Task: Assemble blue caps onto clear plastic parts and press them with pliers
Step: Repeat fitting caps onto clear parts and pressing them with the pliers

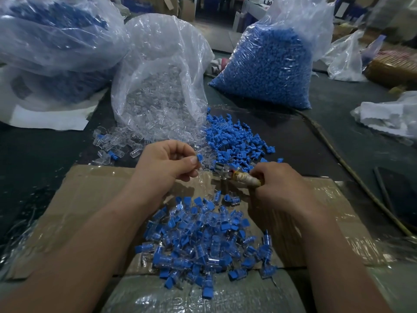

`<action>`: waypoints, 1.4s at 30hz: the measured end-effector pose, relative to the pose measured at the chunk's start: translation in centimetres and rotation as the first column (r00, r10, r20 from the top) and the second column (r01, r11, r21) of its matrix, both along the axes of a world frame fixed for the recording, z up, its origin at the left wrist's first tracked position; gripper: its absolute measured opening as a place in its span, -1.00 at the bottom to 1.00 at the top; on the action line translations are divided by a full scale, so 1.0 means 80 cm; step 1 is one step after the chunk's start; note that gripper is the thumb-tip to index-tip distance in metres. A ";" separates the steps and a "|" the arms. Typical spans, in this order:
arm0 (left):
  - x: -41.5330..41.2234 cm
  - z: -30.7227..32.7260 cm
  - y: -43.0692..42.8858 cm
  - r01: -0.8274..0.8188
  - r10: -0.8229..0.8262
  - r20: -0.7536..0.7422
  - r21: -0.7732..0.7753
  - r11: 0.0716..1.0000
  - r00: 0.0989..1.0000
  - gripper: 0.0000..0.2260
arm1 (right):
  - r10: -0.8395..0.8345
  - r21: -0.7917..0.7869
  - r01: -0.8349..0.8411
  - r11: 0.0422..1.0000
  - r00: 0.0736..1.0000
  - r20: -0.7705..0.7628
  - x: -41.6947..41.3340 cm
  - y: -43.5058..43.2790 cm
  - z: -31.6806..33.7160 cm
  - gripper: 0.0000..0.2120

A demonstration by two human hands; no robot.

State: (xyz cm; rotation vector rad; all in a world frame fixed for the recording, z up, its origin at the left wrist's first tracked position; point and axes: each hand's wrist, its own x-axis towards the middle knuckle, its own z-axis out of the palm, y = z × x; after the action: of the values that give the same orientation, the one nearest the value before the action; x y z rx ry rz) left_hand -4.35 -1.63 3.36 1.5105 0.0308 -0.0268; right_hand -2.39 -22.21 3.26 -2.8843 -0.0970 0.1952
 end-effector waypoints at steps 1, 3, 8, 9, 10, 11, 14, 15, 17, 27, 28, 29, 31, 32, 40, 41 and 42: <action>0.000 0.000 0.001 -0.005 0.005 0.000 -0.001 1.000 1.000 -0.87 | 0.008 0.015 -0.008 1.000 1.000 0.011 0.001 -0.002 -0.001 -0.79; 0.000 0.000 0.001 -0.010 0.010 0.005 -0.002 1.000 1.000 -0.87 | 0.031 0.046 -0.035 0.998 0.997 0.073 0.003 -0.004 -0.002 -0.80; -0.001 0.000 -0.002 -0.035 0.035 0.068 -0.001 0.999 0.997 -0.87 | 0.015 0.289 -0.088 0.953 0.969 0.245 -0.003 0.003 0.002 -0.76; -0.001 0.000 -0.003 -0.042 0.041 0.089 0.005 0.999 0.995 -0.86 | 0.017 0.321 -0.096 0.942 0.971 0.240 -0.005 0.006 0.003 -0.75; -0.001 -0.001 -0.004 -0.049 0.047 0.109 0.012 0.999 0.993 -0.85 | 0.029 0.339 -0.107 0.935 0.973 0.227 -0.007 0.009 0.003 -0.74; -0.001 -0.001 -0.005 -0.055 0.052 0.128 0.021 0.998 0.990 -0.84 | 0.046 0.343 -0.119 0.932 0.976 0.213 -0.008 0.012 0.002 -0.73; 0.000 -0.004 -0.008 -0.075 0.066 0.169 0.048 0.996 0.983 -0.82 | 0.096 0.325 -0.149 0.934 0.980 0.174 -0.009 0.021 0.000 -0.70; 0.000 -0.005 -0.008 -0.082 0.072 0.177 0.049 0.995 0.982 -0.82 | 0.107 0.317 -0.155 0.936 0.980 0.166 -0.010 0.022 0.000 -0.70; 0.000 -0.005 -0.008 -0.095 0.086 0.190 0.039 0.995 0.978 -0.82 | 0.122 0.314 -0.171 0.934 0.978 0.170 -0.011 0.024 0.000 -0.71; -0.003 -0.003 -0.010 -0.123 0.096 0.255 0.094 0.988 0.962 -0.79 | 0.155 0.328 -0.194 0.925 0.978 0.142 -0.013 0.029 -0.004 -0.72; -0.003 -0.003 -0.010 -0.126 0.095 0.260 0.103 0.987 0.961 -0.79 | 0.159 0.324 -0.196 0.926 0.978 0.137 -0.012 0.029 -0.005 -0.73; -0.003 -0.003 -0.010 -0.127 0.095 0.264 0.109 0.986 0.960 -0.79 | 0.162 0.320 -0.198 0.926 0.978 0.134 -0.012 0.029 -0.005 -0.73; -0.002 -0.003 -0.010 -0.126 0.089 0.271 0.120 0.985 0.958 -0.78 | 0.164 0.320 -0.197 0.927 0.978 0.126 -0.012 0.029 -0.005 -0.73; -0.002 -0.004 -0.011 -0.123 0.085 0.273 0.125 0.985 0.958 -0.78 | 0.166 0.317 -0.197 0.928 0.978 0.123 -0.012 0.029 -0.004 -0.73; -0.004 -0.008 -0.014 -0.136 0.090 0.288 0.145 0.980 0.953 -0.75 | 0.186 0.236 -0.215 0.948 0.973 0.140 -0.015 0.031 0.002 -0.72; -0.004 -0.008 -0.015 -0.144 0.096 0.291 0.152 0.978 0.952 -0.74 | 0.179 0.244 -0.210 0.947 0.973 0.145 -0.015 0.031 0.003 -0.72; -0.005 -0.008 -0.016 -0.152 0.101 0.292 0.158 0.976 0.951 -0.74 | 0.173 0.250 -0.206 0.946 0.974 0.150 -0.015 0.031 0.003 -0.72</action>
State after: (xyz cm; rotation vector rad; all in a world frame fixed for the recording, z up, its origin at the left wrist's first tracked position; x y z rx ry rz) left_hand -4.73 -2.90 2.71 1.6771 -0.1018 0.3030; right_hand -3.60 -19.71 3.47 -2.6158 -0.3947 0.0301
